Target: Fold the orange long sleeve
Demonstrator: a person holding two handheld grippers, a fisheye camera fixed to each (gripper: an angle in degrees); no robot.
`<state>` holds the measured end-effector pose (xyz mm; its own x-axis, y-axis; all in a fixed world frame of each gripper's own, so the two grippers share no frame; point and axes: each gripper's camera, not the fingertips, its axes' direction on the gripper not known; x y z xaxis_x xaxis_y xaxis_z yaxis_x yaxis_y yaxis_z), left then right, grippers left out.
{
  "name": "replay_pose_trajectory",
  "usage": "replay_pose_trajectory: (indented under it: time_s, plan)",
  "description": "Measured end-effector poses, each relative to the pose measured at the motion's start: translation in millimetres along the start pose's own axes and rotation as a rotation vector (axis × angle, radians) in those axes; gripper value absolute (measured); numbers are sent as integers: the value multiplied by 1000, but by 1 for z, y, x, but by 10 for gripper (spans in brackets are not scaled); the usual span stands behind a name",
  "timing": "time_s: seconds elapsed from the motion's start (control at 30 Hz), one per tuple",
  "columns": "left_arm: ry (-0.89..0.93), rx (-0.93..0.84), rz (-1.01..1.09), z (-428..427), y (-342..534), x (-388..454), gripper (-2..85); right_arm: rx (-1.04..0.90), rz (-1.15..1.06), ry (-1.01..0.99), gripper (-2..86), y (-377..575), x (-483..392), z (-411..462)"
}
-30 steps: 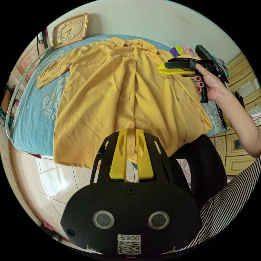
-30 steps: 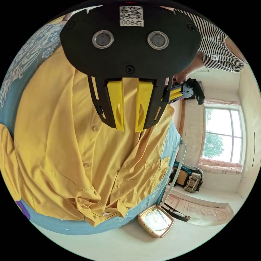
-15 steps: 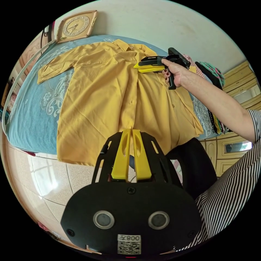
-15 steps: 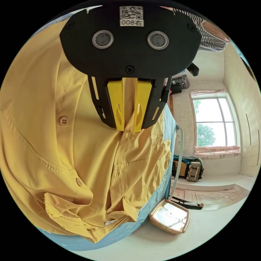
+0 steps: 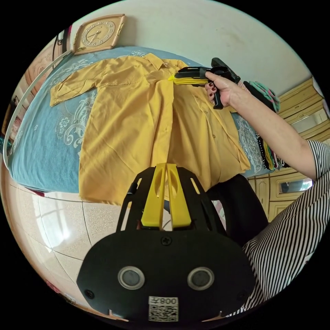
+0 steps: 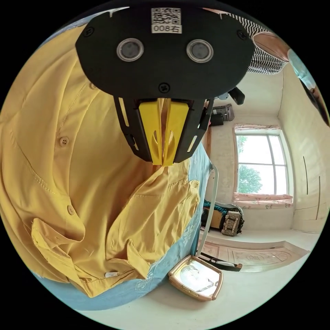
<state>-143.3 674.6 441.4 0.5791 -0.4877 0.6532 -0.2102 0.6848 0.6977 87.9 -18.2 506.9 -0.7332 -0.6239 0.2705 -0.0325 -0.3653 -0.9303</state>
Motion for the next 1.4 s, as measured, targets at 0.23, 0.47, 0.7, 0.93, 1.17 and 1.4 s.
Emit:
replay_pose_trajectory:
  time_s: [0.23, 0.47, 0.7, 0.93, 1.17, 1.4]
  plan:
    - [241, 79, 73, -21, -11, -7, 3, -30, -103, -53, 2, -22, -47, -21]
    - [445, 31, 146, 41, -35, 16, 4, -108, -172, 220, 2, -38, -57, -50]
    - [466, -144, 103, 132, -34, 19, 17, -226, -101, 384, 3, -43, -8, -14]
    - [322, -27, 8, 85, 9, -31, 65, -164, -80, 382, 14, -38, 0, -15]
    - [-30, 55, -292, 40, 68, -131, 88, -25, -64, 335, 17, 16, -8, -53]
    - [-149, -77, -291, 71, 91, -134, 35, -97, -124, 276, 10, 108, -37, -32]
